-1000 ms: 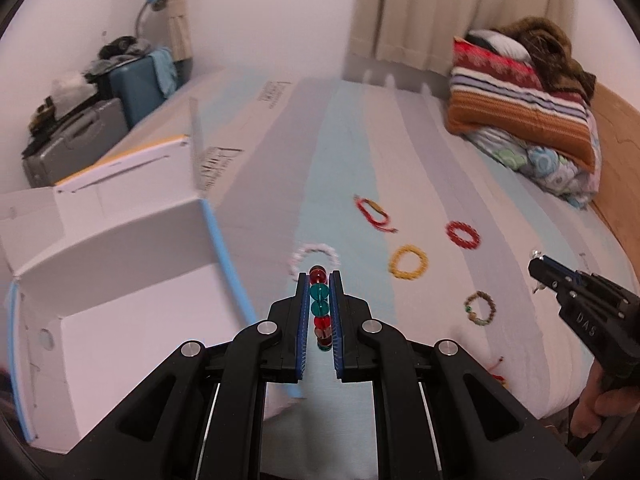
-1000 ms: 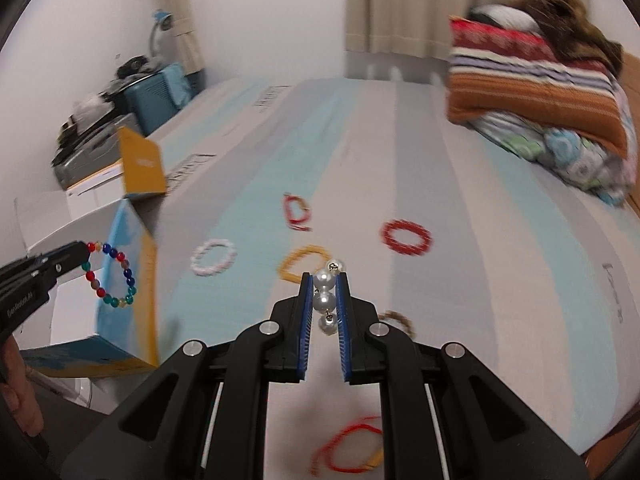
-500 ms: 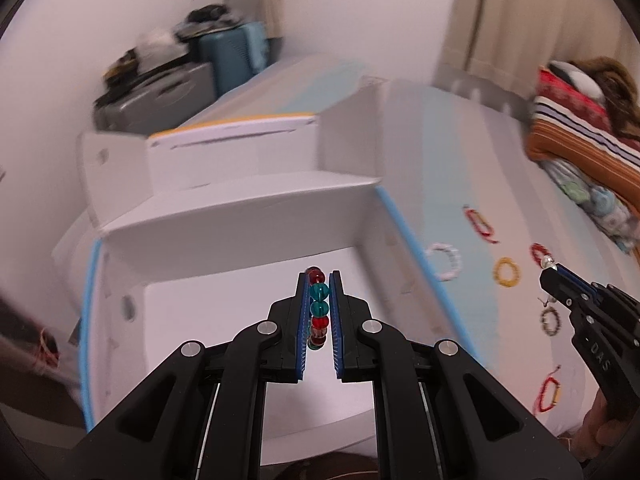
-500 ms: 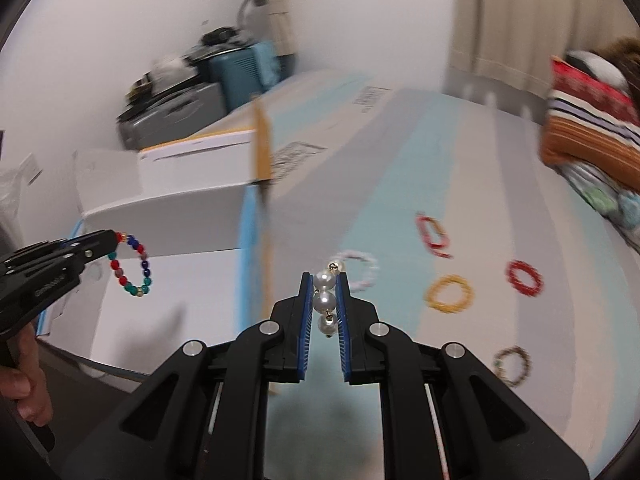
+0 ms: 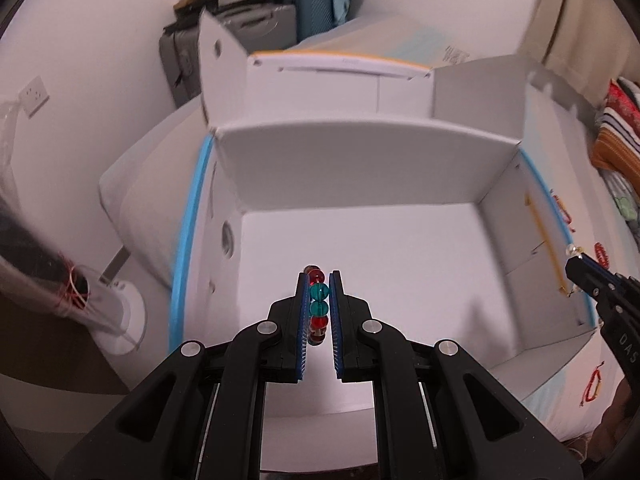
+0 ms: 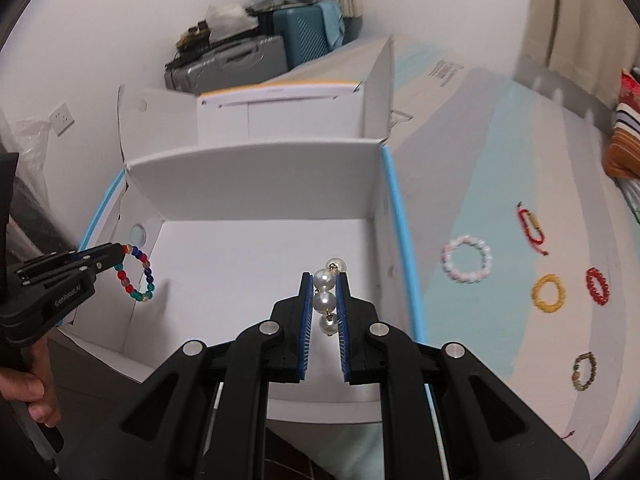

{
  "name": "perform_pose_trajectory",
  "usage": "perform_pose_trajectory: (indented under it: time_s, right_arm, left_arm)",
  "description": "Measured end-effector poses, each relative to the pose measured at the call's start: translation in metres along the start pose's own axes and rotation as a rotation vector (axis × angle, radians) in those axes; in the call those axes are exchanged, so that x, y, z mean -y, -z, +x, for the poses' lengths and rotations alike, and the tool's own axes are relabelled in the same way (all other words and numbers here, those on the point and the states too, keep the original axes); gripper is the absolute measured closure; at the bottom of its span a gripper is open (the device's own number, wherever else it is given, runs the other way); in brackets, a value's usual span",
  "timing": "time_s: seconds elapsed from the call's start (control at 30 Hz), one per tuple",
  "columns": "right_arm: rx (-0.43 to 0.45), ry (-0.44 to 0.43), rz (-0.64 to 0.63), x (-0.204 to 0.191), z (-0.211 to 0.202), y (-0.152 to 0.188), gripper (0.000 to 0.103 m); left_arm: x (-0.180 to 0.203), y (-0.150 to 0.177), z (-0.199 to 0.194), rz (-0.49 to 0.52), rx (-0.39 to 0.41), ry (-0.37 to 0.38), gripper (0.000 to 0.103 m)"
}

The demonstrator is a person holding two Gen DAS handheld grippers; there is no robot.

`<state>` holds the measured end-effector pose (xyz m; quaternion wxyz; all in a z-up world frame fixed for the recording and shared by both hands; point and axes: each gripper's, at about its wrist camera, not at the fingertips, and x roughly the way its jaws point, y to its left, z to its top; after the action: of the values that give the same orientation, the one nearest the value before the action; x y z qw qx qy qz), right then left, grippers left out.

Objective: Organize jewelry
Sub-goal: 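Carry both items into the white box and open both tools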

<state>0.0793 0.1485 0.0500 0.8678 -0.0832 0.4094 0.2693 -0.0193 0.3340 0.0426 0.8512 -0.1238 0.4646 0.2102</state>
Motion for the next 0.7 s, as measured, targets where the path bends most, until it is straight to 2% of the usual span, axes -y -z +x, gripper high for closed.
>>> perform_pose_trajectory:
  time_s: [0.4,0.47,0.5,0.53,0.57,0.63,0.7]
  right_arm:
    - [-0.08,0.007,-0.02,-0.013,0.028,0.005,0.092]
    - [-0.074,0.026,-0.031,-0.015,0.028,0.005,0.079]
    - [-0.067,0.032,-0.032,-0.015,0.027,0.006,0.068]
    - [-0.06,0.035,-0.029,-0.015,0.025,0.006,0.059]
    - [-0.052,0.038,-0.026,-0.014,0.023,0.007,0.056]
    - [-0.03,0.037,-0.023,-0.012,0.016,0.007,0.044]
    - [0.002,0.04,-0.017,-0.009,0.006,0.007,0.037]
  left_arm:
    - [-0.01,0.008,0.022,-0.013,-0.055,-0.012,0.093]
    - [-0.009,0.008,0.02,-0.004,-0.039,-0.033,0.09]
    - [-0.008,0.007,0.019,0.001,-0.032,-0.035,0.087]
    - [-0.007,0.007,0.017,0.001,-0.027,-0.034,0.076]
    - [-0.007,0.007,0.015,-0.001,-0.019,-0.034,0.062]
    - [-0.004,0.005,0.008,0.001,0.014,-0.04,0.05]
    - [0.001,0.004,0.0,0.011,0.043,-0.041,0.04]
